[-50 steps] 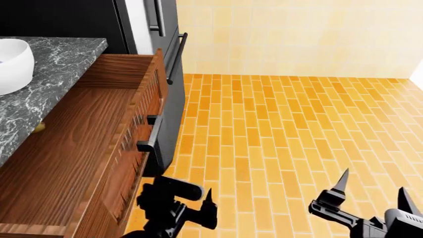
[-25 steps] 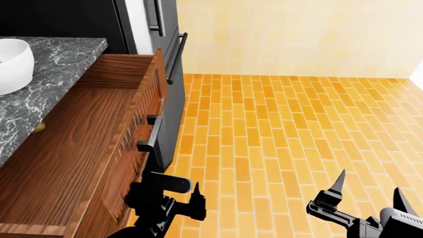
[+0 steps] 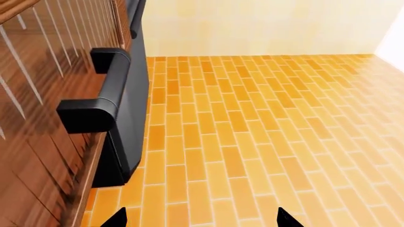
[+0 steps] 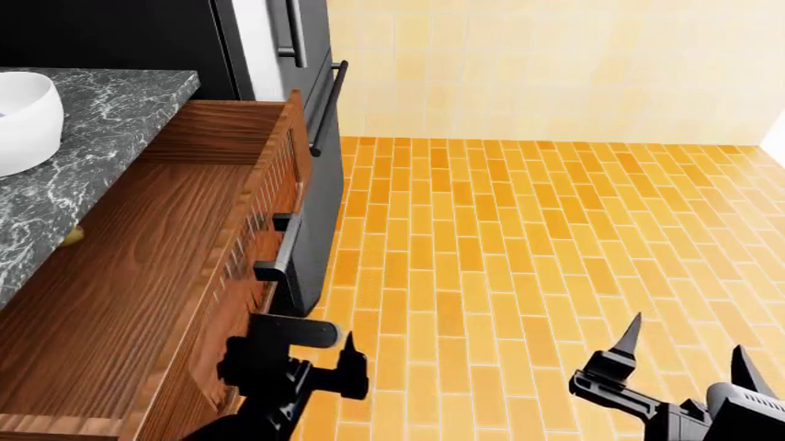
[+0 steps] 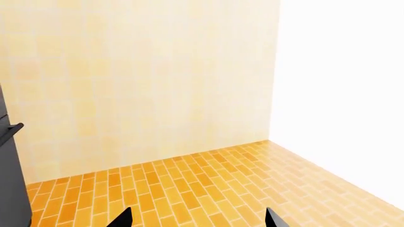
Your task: Place the bar in the bowl and close the drawer.
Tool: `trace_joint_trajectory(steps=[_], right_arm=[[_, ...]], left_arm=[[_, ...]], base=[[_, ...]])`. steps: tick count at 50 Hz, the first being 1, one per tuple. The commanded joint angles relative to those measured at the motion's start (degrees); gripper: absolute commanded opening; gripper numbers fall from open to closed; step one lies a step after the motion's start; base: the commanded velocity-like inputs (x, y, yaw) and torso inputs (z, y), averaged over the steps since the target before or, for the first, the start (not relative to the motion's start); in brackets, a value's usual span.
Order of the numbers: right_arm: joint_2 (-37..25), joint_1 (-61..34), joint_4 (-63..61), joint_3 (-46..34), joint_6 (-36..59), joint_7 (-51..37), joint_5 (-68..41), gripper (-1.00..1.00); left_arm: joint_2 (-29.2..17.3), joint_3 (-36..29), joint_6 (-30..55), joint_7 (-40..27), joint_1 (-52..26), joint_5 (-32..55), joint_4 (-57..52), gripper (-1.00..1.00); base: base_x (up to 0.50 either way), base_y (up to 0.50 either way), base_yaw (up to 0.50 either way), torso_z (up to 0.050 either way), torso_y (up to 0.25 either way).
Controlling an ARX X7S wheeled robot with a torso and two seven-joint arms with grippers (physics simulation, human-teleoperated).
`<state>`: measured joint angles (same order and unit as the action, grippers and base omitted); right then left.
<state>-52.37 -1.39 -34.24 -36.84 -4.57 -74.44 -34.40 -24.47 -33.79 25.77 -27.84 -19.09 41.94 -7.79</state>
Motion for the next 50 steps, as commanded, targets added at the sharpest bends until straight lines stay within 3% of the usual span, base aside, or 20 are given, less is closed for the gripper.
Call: trace_joint_trajectory(steps=[1,50], right_arm=[[0.1,0.0,0.0,0.3,0.2,0.3,-0.1,1.0],[1.5,-0.7,0.1,0.7,2.5,0.8,-0.4,1.0]], left_arm=[[-0.4,0.5,-0.2,-0.4,-0.2,-0.1,0.6,1.0],[-5.1,5.8,-2.9,-2.5,2.0,0.5,3.7,1.0]], base=[[0.0,0.0,0.0,0.0,0.0],[0.0,0.0,0.0,0.0,0.0]])
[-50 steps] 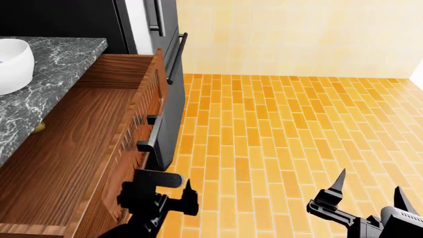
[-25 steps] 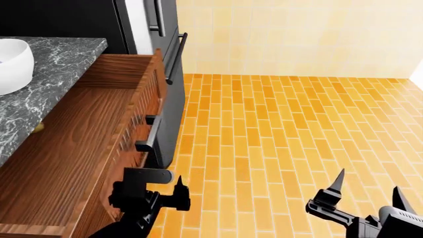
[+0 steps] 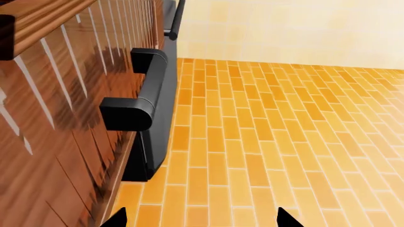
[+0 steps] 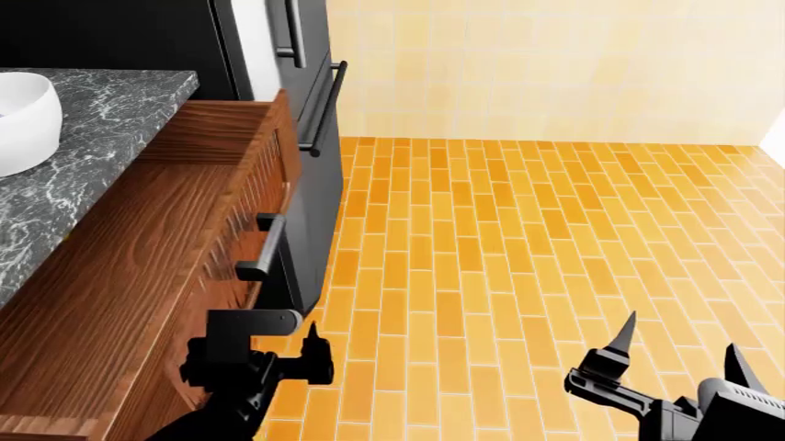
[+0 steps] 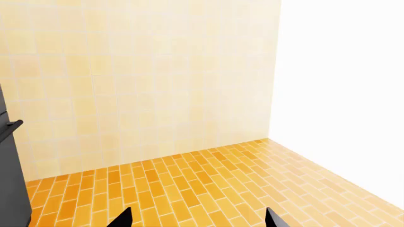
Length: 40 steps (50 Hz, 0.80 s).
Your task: Place the bar in the bowl and close the drawer.
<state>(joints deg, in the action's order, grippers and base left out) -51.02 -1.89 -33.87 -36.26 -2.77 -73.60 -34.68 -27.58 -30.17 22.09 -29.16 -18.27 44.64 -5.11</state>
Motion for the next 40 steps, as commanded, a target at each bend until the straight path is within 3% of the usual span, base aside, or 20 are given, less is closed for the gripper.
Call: trace_joint_trajectory(steps=[1,40], right_arm=[[0.2,-0.2,-0.3,0.2,0.7,0.0,-0.1,1.0],[0.5,0.8,1.0,1.2,-0.8,1.5,0.1,1.0]], left_arm=[[-2.1,2.2,0.8,-1.3,1.2,-2.3,1.1,1.0],[-10.4,9.1,5.3,-8.9,0.4,-0.3,-1.9,1.0]], base=[[0.0,0.0,0.0,0.0,0.0],[0.0,0.0,0.0,0.0,0.0]])
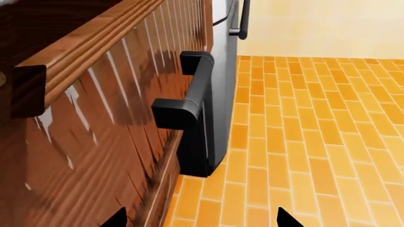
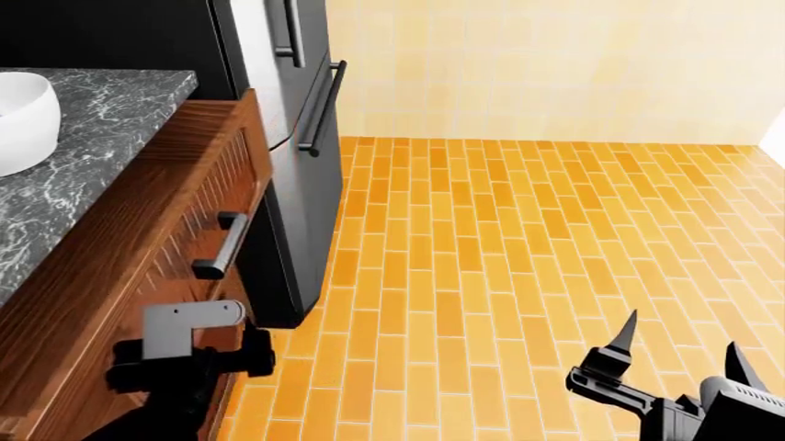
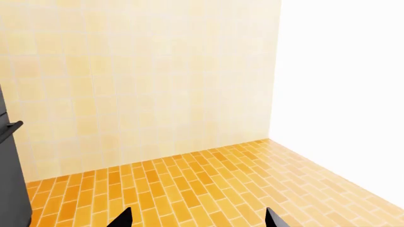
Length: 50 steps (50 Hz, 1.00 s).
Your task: Place the bar in the bowl and close the drawer.
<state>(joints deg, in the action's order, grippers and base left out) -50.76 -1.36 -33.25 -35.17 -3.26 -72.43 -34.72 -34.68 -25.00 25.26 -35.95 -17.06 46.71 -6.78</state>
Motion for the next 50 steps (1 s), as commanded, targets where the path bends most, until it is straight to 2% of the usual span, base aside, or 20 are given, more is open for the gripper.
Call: trace_joint_trajectory(steps=[1,38,50], right_arm=[[0.3,0.3,0.4,0.2,-0.3,0.4,0.1,1.0],[0.8,0.3,0.9,0.6,0.0,1.3,0.0,1.0],[0.7,0.2,0.2,0.8,0.5,1.2,0.2,1.0]], left_arm=[[-3.4,4.1,2.1,-2.2,-0.9,-2.3,-0.2,1.0],[-1.7,4.3,-0.7,0.9,-5.7,-6.0,15.3,1.0],[-2.3,5.8,-1.1,-0.2,-5.9,-6.2,17.7,1.0]], base=[[0.0,0.0,0.0,0.0,0.0],[0.0,0.0,0.0,0.001,0.001],[0.0,0.0,0.0,0.0,0.0]])
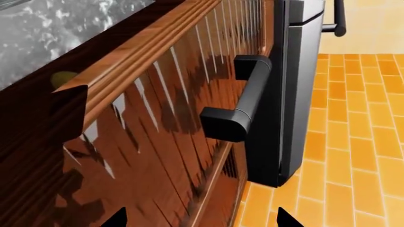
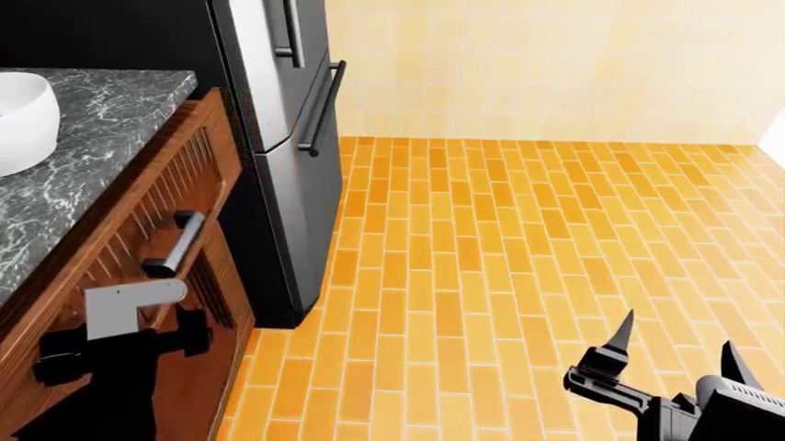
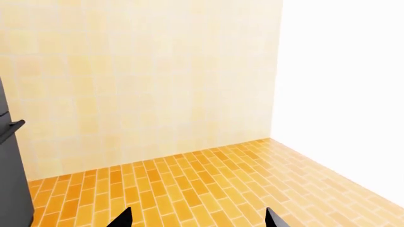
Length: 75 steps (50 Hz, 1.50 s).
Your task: Place the bar in the bowl and close the drawer.
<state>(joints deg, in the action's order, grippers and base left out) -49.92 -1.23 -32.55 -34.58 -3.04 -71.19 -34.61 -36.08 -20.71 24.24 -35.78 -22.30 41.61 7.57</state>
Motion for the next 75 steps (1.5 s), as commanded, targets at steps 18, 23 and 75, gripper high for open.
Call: trace_joint_trajectory(steps=[18,23,75], right_arm=[[0.1,-1.2,-1.1,0.3,1.8,0.4,-0.2,1.0],[0.3,-1.2,-1.1,0.3,2.0,0.4,-0.3,1.0],[2.2,-1.7,1.2,0.3,1.4,3.1,-0.3,1.0]], left_arm=[[-1.4,1.7,0.0,-0.5,-2.7,-2.7,8.8,1.0],[-1.4,1.6,-0.2,-0.5,-3.6,-3.4,11.0,1.0],[-9.6,9.0,4.7,-9.8,4.7,0.4,5.5,1.0]], base=[[0.0,0.0,0.0,0.0,0.0],[0.0,0.0,0.0,0.0,0.0],[0.0,0.0,0.0,0.0,0.0]])
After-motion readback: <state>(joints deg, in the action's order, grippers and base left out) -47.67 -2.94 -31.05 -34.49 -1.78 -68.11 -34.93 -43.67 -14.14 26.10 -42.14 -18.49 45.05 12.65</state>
